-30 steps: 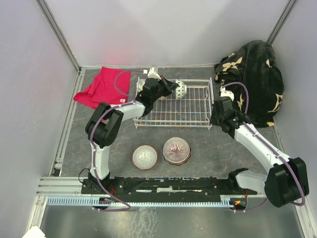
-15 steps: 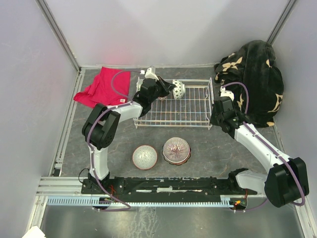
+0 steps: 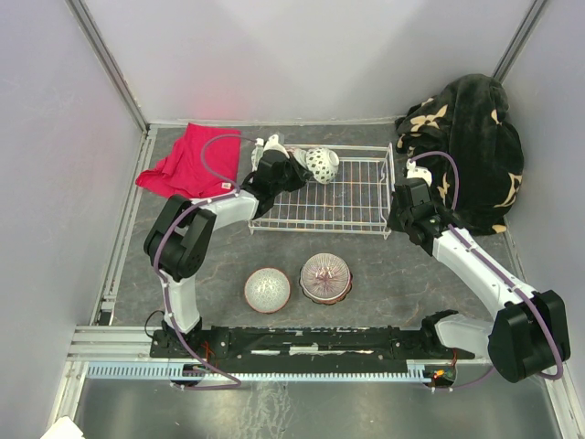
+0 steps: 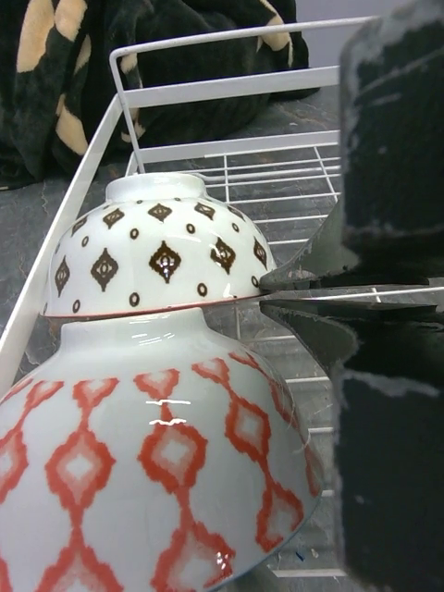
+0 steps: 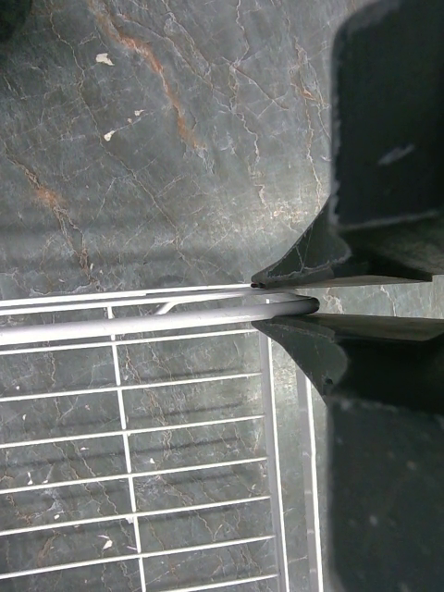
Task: Load the bowls into the dish rack
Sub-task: Place the bowl in the dish rack.
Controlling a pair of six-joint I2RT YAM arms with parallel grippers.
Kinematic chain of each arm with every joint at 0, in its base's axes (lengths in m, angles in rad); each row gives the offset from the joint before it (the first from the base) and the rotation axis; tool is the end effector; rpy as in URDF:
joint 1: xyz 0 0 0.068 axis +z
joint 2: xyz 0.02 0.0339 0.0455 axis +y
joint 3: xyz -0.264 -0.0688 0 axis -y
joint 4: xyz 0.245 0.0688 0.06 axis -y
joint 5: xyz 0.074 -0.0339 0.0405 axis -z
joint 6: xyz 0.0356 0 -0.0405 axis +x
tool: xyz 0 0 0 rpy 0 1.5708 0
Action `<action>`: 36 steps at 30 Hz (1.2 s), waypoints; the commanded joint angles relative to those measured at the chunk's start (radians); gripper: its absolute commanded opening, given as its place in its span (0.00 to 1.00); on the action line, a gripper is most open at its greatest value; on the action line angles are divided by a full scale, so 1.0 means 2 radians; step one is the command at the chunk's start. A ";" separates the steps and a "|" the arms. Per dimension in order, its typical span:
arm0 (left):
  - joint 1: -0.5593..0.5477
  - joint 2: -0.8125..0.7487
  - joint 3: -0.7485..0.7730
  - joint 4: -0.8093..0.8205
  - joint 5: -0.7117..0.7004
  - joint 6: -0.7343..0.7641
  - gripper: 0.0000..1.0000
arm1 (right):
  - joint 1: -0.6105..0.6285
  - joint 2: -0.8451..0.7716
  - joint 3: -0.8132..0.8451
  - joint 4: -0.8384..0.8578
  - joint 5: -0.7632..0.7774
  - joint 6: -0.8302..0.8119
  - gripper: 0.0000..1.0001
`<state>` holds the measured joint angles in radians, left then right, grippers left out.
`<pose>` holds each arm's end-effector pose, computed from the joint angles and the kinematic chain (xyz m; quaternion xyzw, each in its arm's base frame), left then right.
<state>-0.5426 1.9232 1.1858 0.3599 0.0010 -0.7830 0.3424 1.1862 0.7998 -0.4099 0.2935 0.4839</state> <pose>0.3722 -0.2245 0.2006 -0.0989 0.8213 -0.3461 0.4427 0.2353 0.0729 0.2442 0.1198 0.9098 0.0260 0.3965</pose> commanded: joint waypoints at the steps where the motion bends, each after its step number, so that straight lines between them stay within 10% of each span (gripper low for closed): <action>1: 0.008 -0.009 -0.003 -0.039 -0.031 0.038 0.13 | 0.000 -0.012 0.007 0.017 -0.008 0.023 0.13; 12: 0.008 -0.032 -0.002 -0.045 -0.028 0.042 0.42 | 0.000 -0.015 0.007 0.016 -0.010 0.023 0.13; 24: 0.007 -0.099 -0.031 -0.051 -0.024 0.046 0.49 | 0.000 -0.014 0.007 0.017 -0.010 0.023 0.16; 36: -0.003 -0.215 -0.068 -0.076 -0.028 0.068 0.67 | 0.000 -0.027 0.007 0.016 -0.016 0.023 0.48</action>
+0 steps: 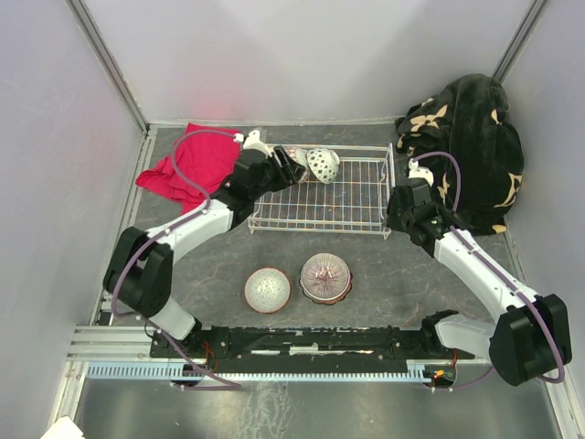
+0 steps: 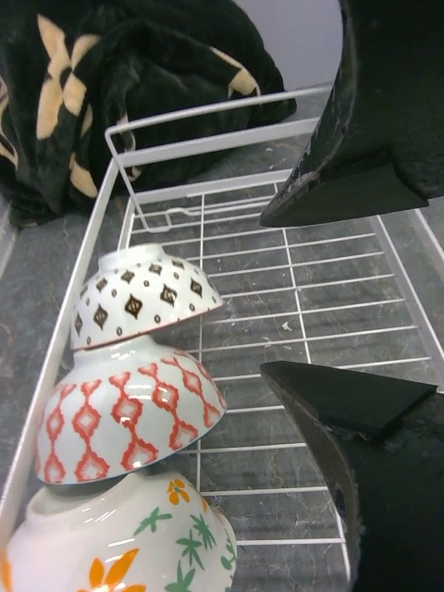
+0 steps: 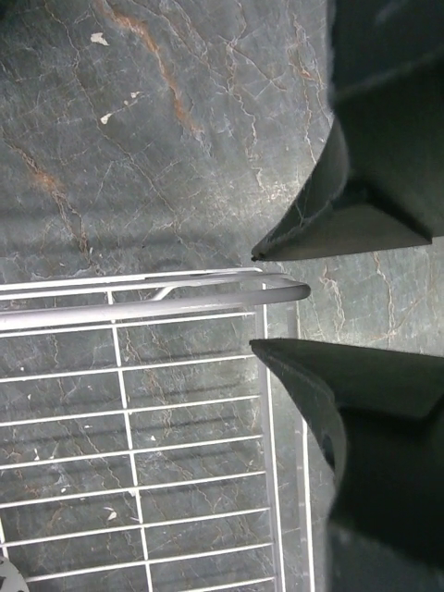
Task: Load the bowls into the dish rack
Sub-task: Pick up the bowl from the center of the board.
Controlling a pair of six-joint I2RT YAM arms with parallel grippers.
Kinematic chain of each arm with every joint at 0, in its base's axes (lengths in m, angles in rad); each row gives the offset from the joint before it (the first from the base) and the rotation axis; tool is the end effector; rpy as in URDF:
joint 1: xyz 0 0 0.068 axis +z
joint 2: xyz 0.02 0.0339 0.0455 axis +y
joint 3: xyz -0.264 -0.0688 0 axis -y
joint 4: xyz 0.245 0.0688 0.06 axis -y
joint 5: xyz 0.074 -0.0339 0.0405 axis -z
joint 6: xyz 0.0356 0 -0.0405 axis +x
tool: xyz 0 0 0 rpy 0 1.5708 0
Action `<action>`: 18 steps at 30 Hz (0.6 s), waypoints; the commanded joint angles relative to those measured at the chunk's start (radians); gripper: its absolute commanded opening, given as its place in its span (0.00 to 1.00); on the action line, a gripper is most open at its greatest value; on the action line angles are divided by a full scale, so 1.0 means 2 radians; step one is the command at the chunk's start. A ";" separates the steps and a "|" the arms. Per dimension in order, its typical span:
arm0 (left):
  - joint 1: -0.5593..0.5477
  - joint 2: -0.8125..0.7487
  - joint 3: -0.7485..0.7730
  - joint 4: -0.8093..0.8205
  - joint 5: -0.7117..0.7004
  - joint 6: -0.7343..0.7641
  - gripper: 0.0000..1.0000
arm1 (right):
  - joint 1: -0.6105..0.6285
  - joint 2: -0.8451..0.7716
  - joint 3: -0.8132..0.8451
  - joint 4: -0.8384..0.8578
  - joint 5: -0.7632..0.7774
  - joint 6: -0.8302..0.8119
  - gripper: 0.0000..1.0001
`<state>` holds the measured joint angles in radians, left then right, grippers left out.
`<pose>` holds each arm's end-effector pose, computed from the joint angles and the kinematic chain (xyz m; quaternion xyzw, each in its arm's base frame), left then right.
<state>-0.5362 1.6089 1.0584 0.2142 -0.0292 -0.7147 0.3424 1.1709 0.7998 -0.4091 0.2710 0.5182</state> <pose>0.3218 -0.1900 0.2641 -0.0811 0.8114 -0.3292 0.4761 0.2333 0.0730 0.2476 0.1321 0.9063 0.0459 0.3988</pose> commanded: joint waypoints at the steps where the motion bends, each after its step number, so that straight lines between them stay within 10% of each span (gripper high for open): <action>1: -0.008 -0.069 -0.006 -0.011 -0.016 0.038 0.68 | 0.000 -0.021 0.007 0.015 -0.006 0.006 0.51; 9: -0.017 -0.187 -0.037 -0.090 -0.038 0.073 0.95 | -0.001 -0.053 0.003 0.011 -0.017 0.005 0.75; 18: -0.059 -0.297 -0.050 -0.176 -0.088 0.111 0.99 | 0.000 -0.083 -0.008 0.022 -0.035 0.010 0.86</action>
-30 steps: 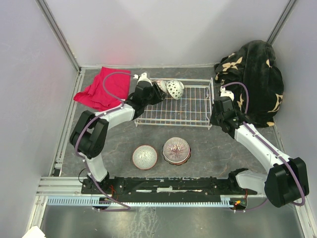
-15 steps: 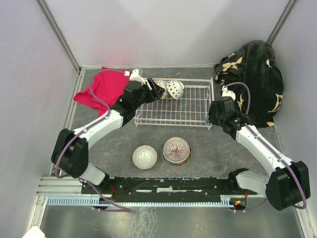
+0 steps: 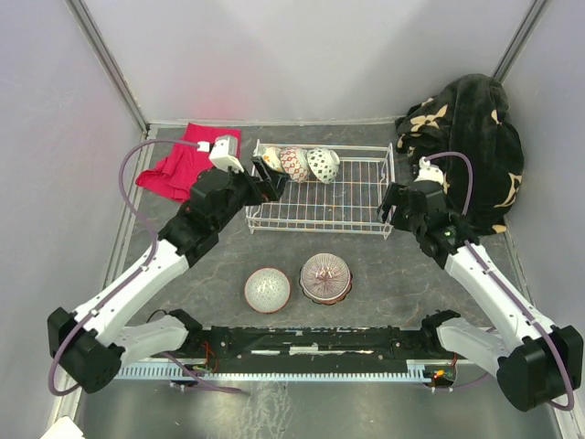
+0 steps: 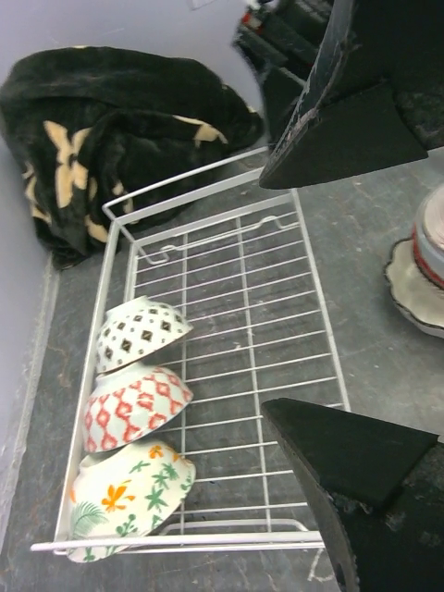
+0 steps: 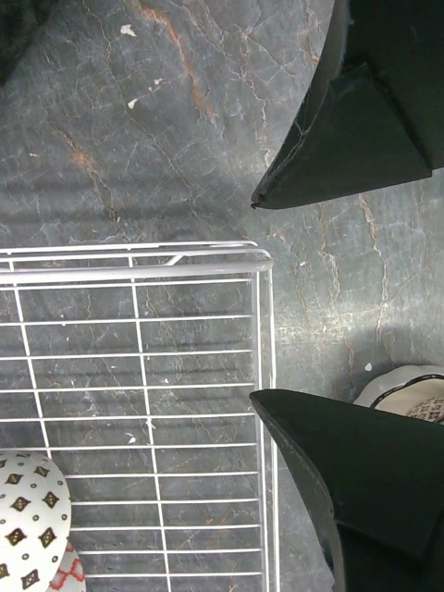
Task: Load the bowls into the dish rack
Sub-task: Pick up the bowl from the center of the board.
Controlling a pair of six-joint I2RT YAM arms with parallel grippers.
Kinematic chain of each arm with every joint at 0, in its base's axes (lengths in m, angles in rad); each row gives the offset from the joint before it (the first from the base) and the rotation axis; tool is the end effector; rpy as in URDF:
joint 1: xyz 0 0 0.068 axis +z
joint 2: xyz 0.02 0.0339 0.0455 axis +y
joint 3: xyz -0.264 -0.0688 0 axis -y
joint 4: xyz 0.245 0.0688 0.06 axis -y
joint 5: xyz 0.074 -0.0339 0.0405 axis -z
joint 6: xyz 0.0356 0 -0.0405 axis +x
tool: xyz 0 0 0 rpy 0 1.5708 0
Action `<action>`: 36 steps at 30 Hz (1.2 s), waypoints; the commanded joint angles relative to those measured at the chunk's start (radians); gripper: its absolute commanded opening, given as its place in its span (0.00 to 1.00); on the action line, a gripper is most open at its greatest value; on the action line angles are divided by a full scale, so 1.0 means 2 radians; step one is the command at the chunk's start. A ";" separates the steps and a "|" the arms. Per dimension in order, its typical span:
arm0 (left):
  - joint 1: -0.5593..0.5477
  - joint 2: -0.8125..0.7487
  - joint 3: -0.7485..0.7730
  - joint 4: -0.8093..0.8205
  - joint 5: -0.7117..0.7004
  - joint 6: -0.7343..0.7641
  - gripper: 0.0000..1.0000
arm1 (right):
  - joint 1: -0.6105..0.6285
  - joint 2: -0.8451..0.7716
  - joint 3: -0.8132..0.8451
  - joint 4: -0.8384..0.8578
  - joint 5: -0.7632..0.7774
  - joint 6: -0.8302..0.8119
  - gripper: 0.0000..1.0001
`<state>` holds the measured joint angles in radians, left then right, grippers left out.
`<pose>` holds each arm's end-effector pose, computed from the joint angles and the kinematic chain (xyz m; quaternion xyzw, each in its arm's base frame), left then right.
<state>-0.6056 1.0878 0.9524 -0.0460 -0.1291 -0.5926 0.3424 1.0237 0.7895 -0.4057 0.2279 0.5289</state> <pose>0.2129 -0.1418 0.3540 -0.0363 0.7669 -0.3193 0.5555 0.2119 0.0670 0.2756 0.1335 0.8792 0.0961 0.4471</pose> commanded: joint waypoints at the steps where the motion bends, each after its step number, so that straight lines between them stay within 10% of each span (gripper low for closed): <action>1: -0.031 -0.051 -0.001 -0.052 -0.053 0.058 0.99 | 0.000 -0.011 -0.005 0.022 -0.016 0.006 0.87; 20: -0.107 -0.083 -0.131 0.035 -0.160 0.105 0.99 | 0.027 -0.017 0.018 0.000 -0.060 0.041 0.99; 36: -0.109 -0.108 -0.143 0.036 -0.174 0.105 0.99 | 0.046 -0.128 -0.032 -0.003 0.078 0.037 0.99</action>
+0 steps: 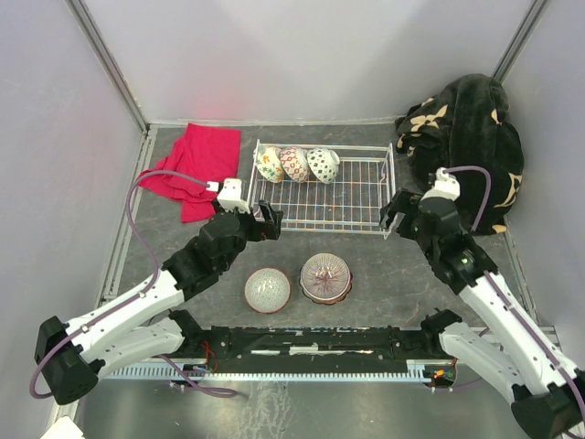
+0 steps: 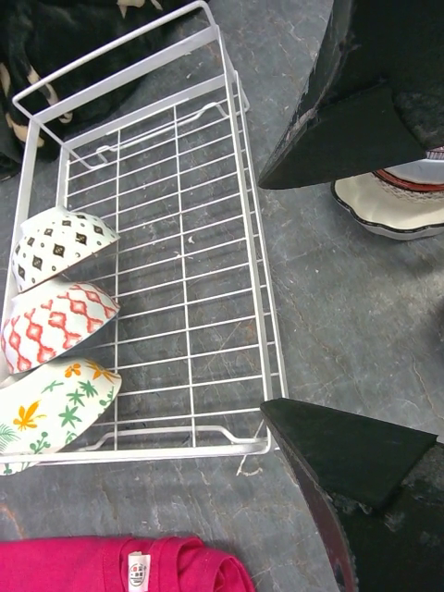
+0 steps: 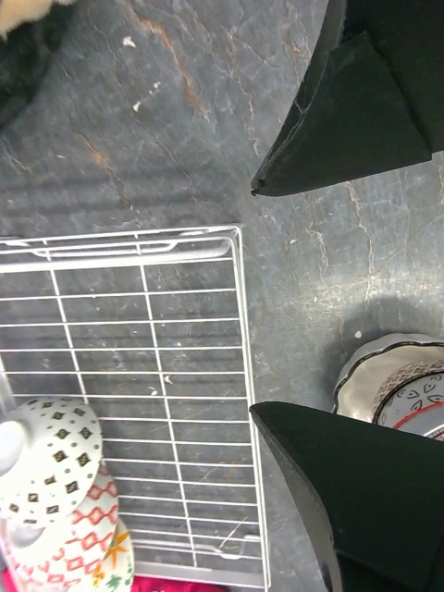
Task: Load the bowls into the dish rack
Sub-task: Pick up the bowl from the center of the board.
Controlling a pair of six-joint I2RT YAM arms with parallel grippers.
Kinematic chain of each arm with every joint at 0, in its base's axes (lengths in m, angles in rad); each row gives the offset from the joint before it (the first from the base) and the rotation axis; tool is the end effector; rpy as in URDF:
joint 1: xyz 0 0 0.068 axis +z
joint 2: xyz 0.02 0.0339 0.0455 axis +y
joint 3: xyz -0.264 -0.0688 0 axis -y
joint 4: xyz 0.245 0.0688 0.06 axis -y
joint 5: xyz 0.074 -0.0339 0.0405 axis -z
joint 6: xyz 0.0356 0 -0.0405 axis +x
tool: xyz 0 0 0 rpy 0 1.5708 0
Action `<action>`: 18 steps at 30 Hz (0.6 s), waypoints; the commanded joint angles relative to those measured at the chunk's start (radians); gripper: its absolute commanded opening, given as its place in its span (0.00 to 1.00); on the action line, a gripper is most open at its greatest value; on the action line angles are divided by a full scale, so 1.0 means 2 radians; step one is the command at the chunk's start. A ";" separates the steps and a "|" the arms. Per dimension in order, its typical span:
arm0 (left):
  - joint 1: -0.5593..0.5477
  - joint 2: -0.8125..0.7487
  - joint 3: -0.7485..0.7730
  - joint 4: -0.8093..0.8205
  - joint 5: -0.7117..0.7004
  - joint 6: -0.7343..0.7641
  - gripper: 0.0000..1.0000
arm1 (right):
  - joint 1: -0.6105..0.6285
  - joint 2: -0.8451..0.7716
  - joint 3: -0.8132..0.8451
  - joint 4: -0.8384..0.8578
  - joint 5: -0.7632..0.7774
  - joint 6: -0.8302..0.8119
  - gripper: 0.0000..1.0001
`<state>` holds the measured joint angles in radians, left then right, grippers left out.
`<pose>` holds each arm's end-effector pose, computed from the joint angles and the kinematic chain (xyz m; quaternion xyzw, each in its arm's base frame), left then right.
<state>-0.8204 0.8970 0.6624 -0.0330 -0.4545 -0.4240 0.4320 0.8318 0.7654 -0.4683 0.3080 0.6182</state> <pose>0.1544 -0.1427 0.2932 0.0186 0.7864 -0.1988 0.5845 0.1711 0.0670 0.2972 0.1554 0.8477 0.1300 0.4902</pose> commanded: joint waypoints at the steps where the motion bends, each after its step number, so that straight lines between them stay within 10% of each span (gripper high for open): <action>1: -0.002 -0.012 0.002 0.032 -0.012 0.020 0.99 | 0.001 -0.035 -0.023 0.027 0.041 -0.005 0.99; 18: -0.010 -0.027 0.021 -0.006 -0.031 0.016 0.99 | 0.000 0.013 0.006 -0.016 0.045 -0.004 0.99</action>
<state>-0.8268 0.8509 0.6624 -0.0460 -0.4950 -0.4240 0.4320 0.8566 0.7280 -0.4927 0.3866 0.6201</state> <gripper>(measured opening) 0.992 0.994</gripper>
